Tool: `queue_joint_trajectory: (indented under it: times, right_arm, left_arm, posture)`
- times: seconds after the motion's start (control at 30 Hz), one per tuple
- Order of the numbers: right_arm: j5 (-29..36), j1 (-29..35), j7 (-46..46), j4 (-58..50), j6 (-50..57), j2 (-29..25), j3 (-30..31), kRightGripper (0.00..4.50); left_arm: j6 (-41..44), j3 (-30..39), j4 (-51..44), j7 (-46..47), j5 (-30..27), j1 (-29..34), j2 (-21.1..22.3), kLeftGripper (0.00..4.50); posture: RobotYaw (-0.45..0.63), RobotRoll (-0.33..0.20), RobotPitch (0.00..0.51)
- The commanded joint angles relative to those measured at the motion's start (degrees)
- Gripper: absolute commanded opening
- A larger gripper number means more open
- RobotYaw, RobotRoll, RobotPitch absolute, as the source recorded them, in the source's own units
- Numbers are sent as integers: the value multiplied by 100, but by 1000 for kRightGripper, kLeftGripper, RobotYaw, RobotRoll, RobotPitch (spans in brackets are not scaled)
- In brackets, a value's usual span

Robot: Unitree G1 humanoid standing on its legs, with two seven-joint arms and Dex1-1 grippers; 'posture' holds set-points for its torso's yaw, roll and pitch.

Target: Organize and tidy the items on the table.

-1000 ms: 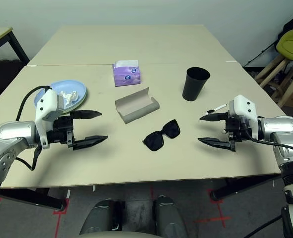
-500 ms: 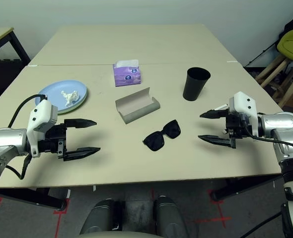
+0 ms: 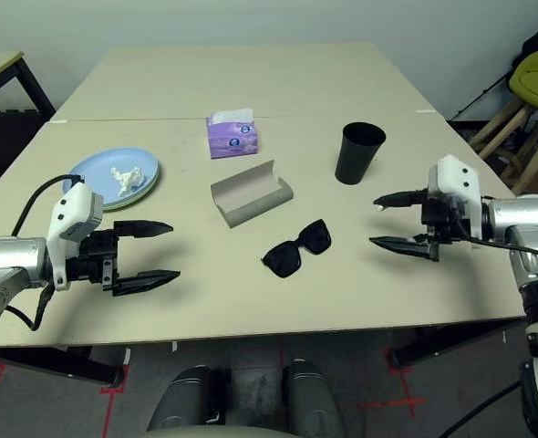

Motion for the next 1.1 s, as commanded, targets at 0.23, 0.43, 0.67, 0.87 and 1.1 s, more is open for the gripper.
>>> queue_joint_trajectory:
  times: [0.23, 0.43, 0.67, 0.87, 1.1]
  right_arm:
    - [-661, -415, -1180, -1212, 1095, -184, 237, 4500]
    - [-676, -598, -1147, -1369, 1330, -203, 373, 4500]
    - [-765, -711, -1055, -1274, 1305, -264, 501, 4500]
    - [-839, -948, -776, -1222, 1532, -349, 699, 4500]
    - [-826, -1555, -404, -1536, 1955, -386, 991, 4500]
  left_arm:
    - [-300, 47, 64, 127, 66, -28, -221, 4484]
    - [-378, 75, 64, -72, -18, 40, -153, 4484]
    - [-538, 171, 42, -144, -114, 209, -236, 4484]
    - [-608, 226, 80, -238, -105, 324, -198, 4484]
    - [-628, 242, 125, -310, -71, 386, -149, 4484]
  posture:
    - [5, 0, 51]
    - [14, 0, 52]
    - [22, 0, 52]
    - [29, 0, 52]
    - [35, 0, 50]
